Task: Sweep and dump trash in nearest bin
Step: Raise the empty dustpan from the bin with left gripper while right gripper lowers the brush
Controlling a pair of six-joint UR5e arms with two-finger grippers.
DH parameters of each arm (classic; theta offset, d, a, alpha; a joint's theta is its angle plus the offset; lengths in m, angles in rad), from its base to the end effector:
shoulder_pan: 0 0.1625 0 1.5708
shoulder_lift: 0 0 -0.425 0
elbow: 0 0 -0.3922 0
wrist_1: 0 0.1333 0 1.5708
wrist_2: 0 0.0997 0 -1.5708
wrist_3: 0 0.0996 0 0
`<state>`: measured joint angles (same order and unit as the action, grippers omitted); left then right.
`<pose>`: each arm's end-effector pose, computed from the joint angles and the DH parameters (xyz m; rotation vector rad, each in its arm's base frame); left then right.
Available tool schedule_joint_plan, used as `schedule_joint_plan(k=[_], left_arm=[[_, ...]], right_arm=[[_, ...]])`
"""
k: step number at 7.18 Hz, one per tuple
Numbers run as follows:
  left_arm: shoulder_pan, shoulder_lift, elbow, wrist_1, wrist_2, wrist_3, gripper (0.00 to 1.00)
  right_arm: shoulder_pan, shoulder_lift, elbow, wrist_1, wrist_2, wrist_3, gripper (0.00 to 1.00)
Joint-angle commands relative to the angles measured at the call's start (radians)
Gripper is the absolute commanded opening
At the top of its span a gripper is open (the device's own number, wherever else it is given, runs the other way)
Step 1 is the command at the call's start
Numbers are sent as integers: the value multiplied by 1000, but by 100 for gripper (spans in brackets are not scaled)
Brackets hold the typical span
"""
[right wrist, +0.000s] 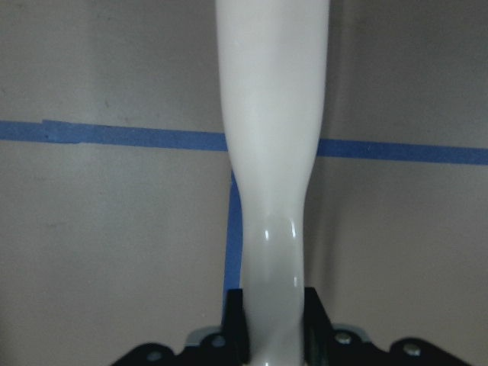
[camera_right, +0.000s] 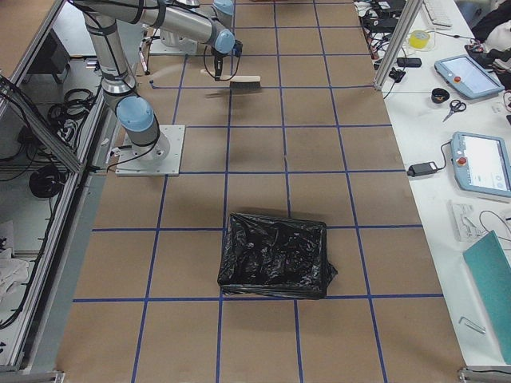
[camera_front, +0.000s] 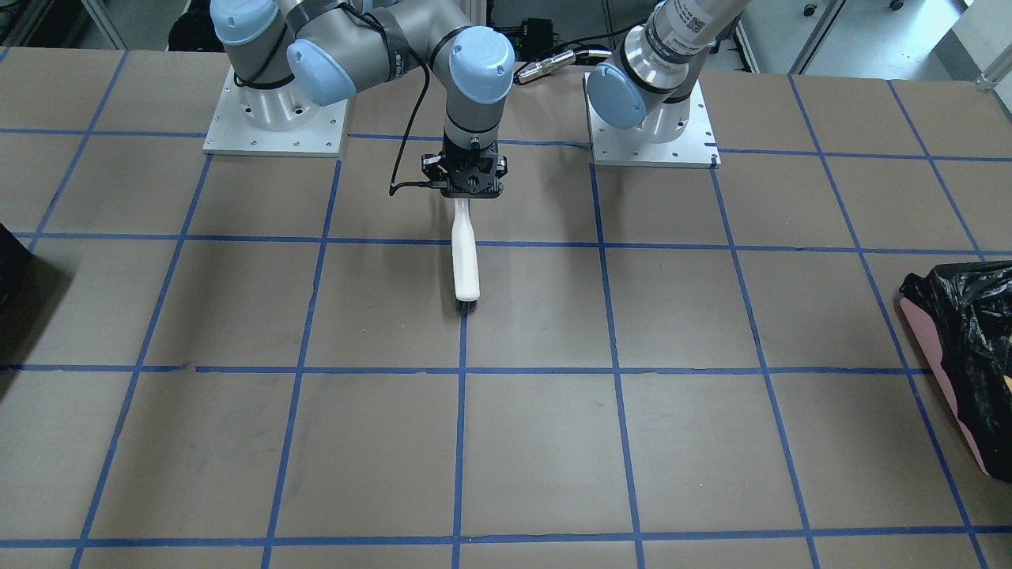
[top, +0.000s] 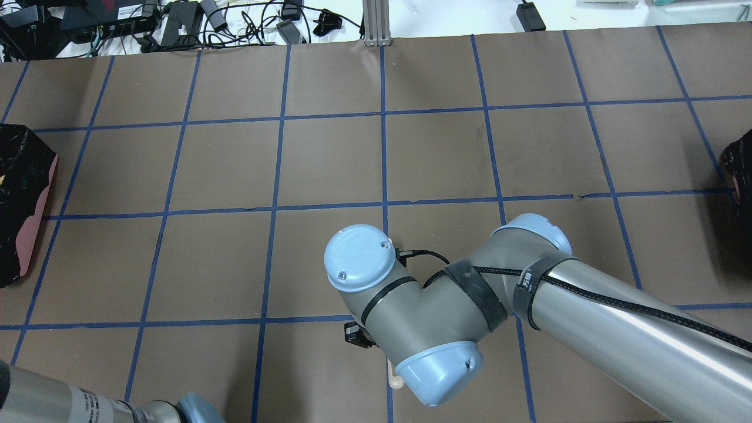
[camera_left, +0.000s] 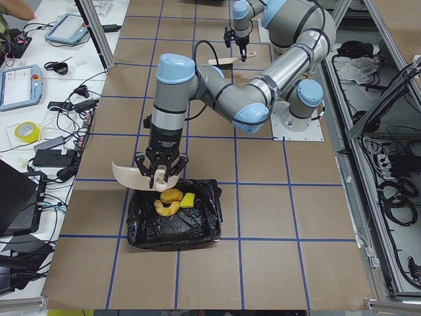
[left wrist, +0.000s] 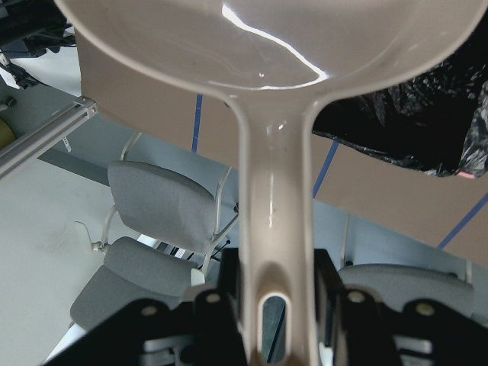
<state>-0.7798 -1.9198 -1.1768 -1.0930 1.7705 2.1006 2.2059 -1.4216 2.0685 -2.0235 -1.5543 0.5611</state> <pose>0.3982 -0.5534 0.5447 1.5247 2.1000 0.1714 0.3784 -0.2860 0.2294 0.1098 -3.0330 -0.2584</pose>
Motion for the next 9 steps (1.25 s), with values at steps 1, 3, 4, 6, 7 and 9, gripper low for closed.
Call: schedule_joint_plan(k=[1, 3, 4, 6, 7, 9], left_arm=[[-106, 57, -6, -152, -6, -205, 0], [-176, 88, -33, -267, -101, -464, 0], [-214, 102, -81, -278, -135, -587, 0], [-329, 136, -153, -277, -138, -806, 0], [-372, 140, -159, -278, -134, -917, 0], [-459, 139, -185, -278, -137, -1124, 0]], right_arm=[[0, 0, 1, -8, -1, -3, 89], [0, -2, -1, -8, -3, -4, 94], [0, -3, -4, -9, -3, -4, 95], [-2, -5, -7, -11, -3, -3, 98], [-2, -7, -7, -11, -3, -3, 98], [-8, -7, -17, -11, -25, -12, 100]])
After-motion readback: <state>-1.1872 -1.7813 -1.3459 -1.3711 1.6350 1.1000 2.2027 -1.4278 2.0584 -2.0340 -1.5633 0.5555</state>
